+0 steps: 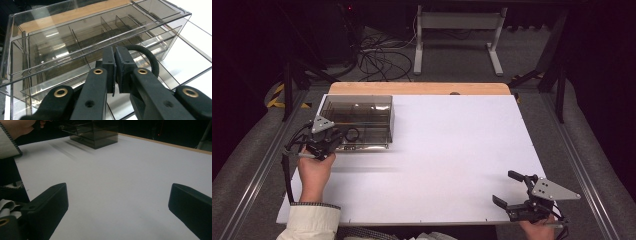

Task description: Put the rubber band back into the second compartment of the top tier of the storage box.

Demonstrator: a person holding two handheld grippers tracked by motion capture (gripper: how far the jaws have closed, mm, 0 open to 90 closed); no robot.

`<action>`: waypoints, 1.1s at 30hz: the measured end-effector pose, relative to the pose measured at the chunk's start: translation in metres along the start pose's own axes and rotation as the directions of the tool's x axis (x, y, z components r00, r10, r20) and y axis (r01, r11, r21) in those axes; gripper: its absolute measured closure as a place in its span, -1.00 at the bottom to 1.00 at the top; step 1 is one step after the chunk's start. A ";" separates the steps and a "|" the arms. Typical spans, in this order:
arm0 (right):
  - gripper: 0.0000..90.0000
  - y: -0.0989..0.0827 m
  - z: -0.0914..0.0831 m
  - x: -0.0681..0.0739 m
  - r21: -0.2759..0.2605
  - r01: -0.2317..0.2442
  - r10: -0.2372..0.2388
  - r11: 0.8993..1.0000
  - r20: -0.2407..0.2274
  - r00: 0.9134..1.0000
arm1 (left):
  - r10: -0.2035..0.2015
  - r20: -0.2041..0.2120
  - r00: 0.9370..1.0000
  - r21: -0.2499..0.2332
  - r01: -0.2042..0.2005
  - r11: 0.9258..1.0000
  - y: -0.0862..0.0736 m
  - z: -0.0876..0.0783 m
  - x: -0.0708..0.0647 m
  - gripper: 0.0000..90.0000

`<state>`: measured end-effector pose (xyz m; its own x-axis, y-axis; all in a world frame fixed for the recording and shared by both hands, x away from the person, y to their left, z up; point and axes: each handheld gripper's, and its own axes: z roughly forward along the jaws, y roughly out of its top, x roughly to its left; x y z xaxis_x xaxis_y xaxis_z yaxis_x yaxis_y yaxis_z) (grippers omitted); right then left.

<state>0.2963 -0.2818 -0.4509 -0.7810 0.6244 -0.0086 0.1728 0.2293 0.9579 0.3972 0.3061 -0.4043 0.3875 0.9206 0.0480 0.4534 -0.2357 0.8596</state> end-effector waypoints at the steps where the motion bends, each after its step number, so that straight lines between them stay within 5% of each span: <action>1: -0.92 0.000 0.000 0.000 0.001 0.000 0.000 1.000 0.000 1.000 | 0.002 -0.002 1.000 0.003 -0.002 1.000 0.000 0.000 0.000 0.92; 17: -0.92 0.000 0.000 0.000 -0.001 0.000 0.000 1.000 -0.003 1.000 | -0.030 0.021 0.999 -0.022 0.031 0.999 0.001 -0.001 0.001 0.69; 33: -0.92 0.001 0.002 0.000 -0.001 0.000 0.000 1.000 -0.006 1.000 | -0.003 0.092 0.996 -0.085 0.011 0.996 0.012 -0.021 -0.011 0.56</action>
<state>0.2977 -0.2802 -0.4505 -0.7844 0.6202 -0.0066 0.1728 0.2287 0.9580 0.3819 0.2997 -0.3840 0.4582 0.8889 -0.0016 0.3880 -0.1984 0.9001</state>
